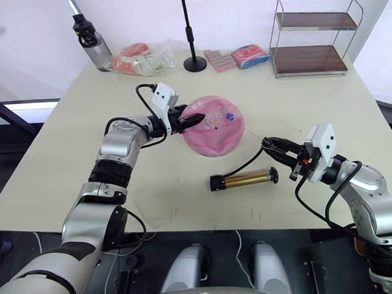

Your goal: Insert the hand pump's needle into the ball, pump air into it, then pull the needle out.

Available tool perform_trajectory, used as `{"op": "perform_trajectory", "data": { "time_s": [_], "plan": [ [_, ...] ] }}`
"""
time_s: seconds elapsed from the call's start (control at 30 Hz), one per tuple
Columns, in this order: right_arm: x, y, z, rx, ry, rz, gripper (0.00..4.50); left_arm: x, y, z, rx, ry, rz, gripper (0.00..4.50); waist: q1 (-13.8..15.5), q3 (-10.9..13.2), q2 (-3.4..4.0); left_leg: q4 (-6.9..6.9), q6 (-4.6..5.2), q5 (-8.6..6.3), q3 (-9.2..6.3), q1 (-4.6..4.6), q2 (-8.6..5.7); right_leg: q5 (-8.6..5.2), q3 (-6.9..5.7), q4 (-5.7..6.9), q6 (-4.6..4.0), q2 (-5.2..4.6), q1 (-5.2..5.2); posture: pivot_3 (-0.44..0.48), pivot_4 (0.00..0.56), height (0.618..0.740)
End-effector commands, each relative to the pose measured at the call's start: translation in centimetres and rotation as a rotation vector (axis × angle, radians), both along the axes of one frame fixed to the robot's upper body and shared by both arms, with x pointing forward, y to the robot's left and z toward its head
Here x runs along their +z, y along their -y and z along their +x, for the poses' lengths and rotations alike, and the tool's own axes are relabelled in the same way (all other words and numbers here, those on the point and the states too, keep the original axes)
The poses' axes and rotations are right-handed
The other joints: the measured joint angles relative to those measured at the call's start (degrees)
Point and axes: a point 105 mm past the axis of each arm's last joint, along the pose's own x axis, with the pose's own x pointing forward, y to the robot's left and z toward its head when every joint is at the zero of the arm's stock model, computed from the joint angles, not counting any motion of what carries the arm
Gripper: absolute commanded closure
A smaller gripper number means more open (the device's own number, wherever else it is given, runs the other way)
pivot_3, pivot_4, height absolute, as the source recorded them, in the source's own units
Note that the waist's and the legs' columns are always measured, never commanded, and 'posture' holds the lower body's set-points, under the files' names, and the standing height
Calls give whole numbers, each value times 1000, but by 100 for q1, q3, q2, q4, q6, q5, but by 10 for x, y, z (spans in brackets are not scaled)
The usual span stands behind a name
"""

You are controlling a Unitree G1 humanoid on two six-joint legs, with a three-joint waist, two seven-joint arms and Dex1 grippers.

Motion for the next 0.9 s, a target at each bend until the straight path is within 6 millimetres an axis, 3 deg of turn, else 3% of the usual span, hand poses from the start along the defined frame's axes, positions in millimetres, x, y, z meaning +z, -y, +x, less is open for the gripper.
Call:
{"op": "perform_trajectory", "data": {
  "time_s": [0.03,0.07,0.13,0.23,0.57,0.9],
  "plan": [
    [8,-1,-2,9,37,4,4143,14,1,1,1,67,1,2945,-1,0,0,0,0,0,0,0,0,0,0,0,0,0,0,0,150,740],
    [8,-1,-2,9,37,4,4143,14,1,1,1,69,1,3472,-2,0,0,0,0,0,0,0,0,0,0,1,0,0,0,0,150,740],
    [9,-1,-3,8,36,6,4143,14,1,2,2,71,-1,4113,-6,0,0,0,0,0,-1,2,0,0,-1,3,0,0,0,0,150,740],
    [8,-2,-2,3,28,3,4143,15,1,2,5,78,-3,4450,-13,0,0,0,0,0,-1,3,0,-1,0,4,3,0,0,0,150,740],
    [15,-11,0,22,8,9,4143,12,8,-3,-3,84,-4,4486,0,0,0,3,0,0,-1,4,0,2,0,6,-1,0,1,0,150,740],
    [8,-28,18,-53,-79,-146,4143,9,13,-3,2,101,29,4486,0,0,0,8,0,0,-1,4,0,3,0,8,-4,0,1,0,150,740]
  ]
}}
